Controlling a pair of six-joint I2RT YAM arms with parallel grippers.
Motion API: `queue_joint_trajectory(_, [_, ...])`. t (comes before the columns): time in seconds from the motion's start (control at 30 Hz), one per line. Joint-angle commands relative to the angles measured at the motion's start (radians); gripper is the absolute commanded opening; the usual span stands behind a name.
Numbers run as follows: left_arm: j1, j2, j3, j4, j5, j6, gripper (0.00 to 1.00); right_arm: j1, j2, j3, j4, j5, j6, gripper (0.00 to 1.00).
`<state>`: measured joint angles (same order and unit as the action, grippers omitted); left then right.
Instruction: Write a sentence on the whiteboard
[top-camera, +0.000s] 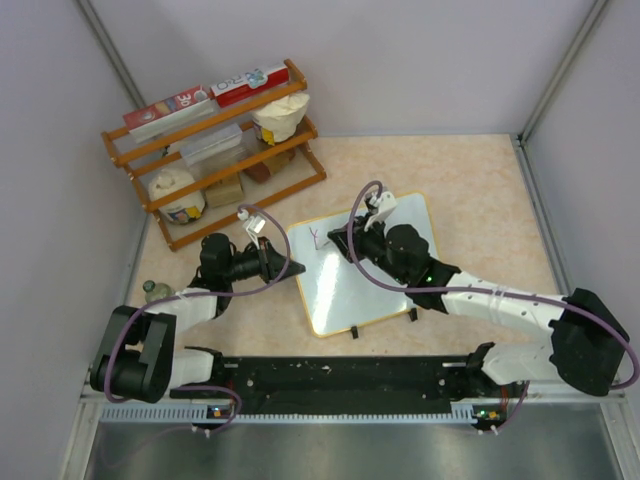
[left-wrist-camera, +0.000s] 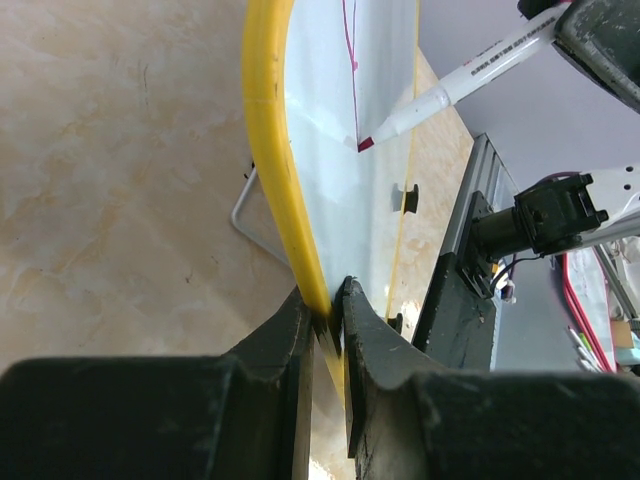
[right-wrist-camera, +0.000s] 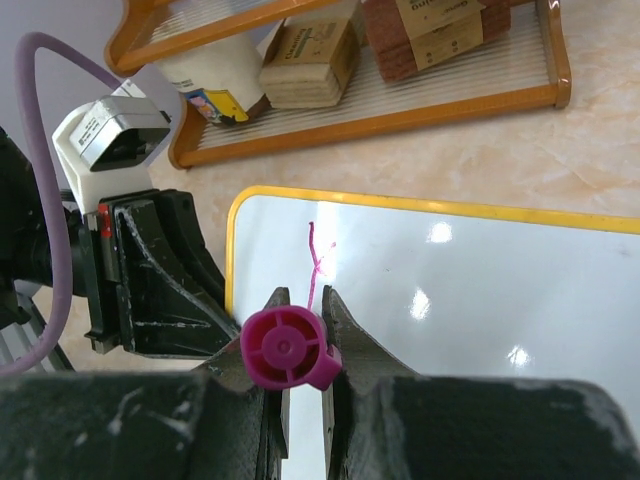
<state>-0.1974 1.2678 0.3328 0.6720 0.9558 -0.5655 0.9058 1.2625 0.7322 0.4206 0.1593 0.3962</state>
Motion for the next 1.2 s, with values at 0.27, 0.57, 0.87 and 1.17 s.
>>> queue_joint_trajectory(0.27, [-0.002,0.004,0.005,0.018,-0.025,0.082,0.00,-0.005,-0.129,-0.024,0.040,-0.007,0.010,0.00])
queue_joint_trajectory(0.57, [-0.004,0.004,0.006,0.020,-0.023,0.082,0.00,-0.011,-0.089,0.039,-0.009,0.069,-0.010,0.00])
queue_joint_trajectory(0.87, [-0.002,0.005,0.003,0.018,-0.023,0.084,0.00,-0.022,-0.034,0.049,0.004,0.094,0.010,0.00])
queue_joint_trajectory(1.17, [-0.004,0.001,0.002,0.017,-0.026,0.085,0.00,-0.025,-0.009,0.047,0.010,0.079,0.023,0.00])
